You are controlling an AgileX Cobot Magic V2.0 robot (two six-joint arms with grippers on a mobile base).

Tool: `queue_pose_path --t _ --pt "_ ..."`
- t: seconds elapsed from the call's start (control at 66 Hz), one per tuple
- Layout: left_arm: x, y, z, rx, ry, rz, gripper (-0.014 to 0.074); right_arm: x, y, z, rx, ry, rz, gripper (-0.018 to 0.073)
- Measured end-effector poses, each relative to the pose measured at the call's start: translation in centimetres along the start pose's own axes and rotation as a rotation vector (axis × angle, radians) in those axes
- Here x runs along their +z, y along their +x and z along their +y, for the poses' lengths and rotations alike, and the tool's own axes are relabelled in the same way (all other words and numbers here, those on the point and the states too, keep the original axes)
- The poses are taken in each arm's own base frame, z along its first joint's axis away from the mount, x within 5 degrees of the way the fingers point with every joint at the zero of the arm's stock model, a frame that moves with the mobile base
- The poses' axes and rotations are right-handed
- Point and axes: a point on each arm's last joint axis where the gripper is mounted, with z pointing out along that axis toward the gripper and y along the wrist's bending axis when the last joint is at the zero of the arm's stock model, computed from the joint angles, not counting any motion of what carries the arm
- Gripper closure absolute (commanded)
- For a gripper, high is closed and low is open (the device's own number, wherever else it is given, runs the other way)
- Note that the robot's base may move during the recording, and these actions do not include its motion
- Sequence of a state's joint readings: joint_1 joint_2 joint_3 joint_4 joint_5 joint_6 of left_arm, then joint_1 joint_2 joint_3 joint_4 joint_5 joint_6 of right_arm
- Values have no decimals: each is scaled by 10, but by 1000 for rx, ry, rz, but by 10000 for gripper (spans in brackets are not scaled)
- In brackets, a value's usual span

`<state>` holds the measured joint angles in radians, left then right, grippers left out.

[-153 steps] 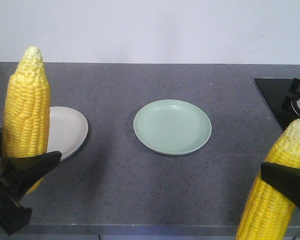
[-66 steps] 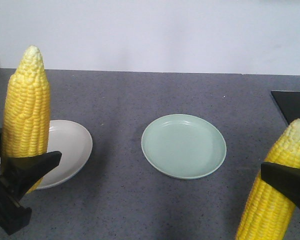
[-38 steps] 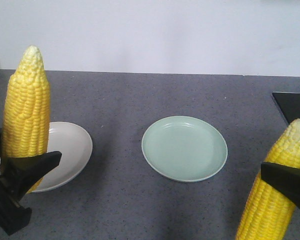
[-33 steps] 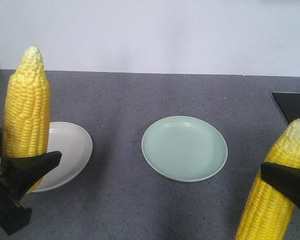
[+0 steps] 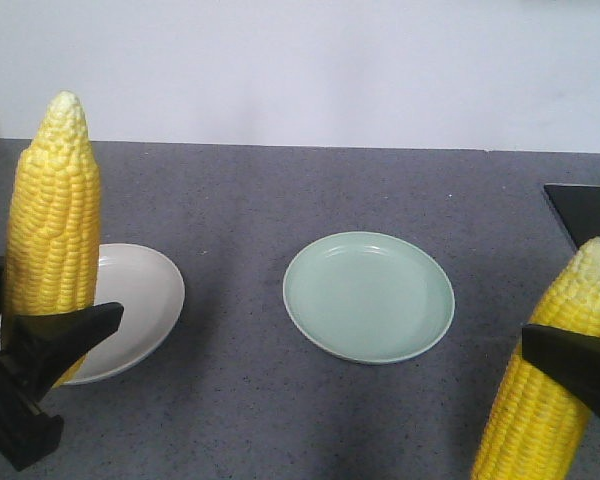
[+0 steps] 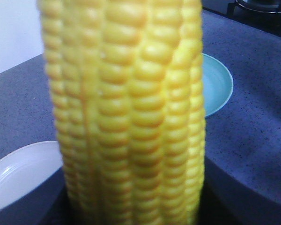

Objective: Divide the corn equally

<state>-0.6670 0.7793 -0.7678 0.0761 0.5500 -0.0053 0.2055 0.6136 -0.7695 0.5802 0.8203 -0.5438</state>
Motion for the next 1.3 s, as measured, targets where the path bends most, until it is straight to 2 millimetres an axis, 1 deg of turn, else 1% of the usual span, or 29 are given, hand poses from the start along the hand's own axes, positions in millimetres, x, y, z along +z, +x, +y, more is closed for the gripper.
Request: queue_pose_path --t 0.819,0.894,1.016,1.197,1.273,1.304 --pt "0 0 0 0 0 0 228 0 0 0 10 0 2 324" --pt "0 0 0 0 0 0 228 4 -5 -2 42 -4 13 323" --pt "0 0 0 0 0 0 228 11 -21 -6 77 -22 56 323" --pt "0 0 0 0 0 0 228 34 -53 -16 95 -79 174 323" --pt "0 0 0 0 0 0 228 45 -66 -22 105 -97 215 323" --pt "0 0 0 0 0 0 228 53 -70 -26 113 -105 239 323"
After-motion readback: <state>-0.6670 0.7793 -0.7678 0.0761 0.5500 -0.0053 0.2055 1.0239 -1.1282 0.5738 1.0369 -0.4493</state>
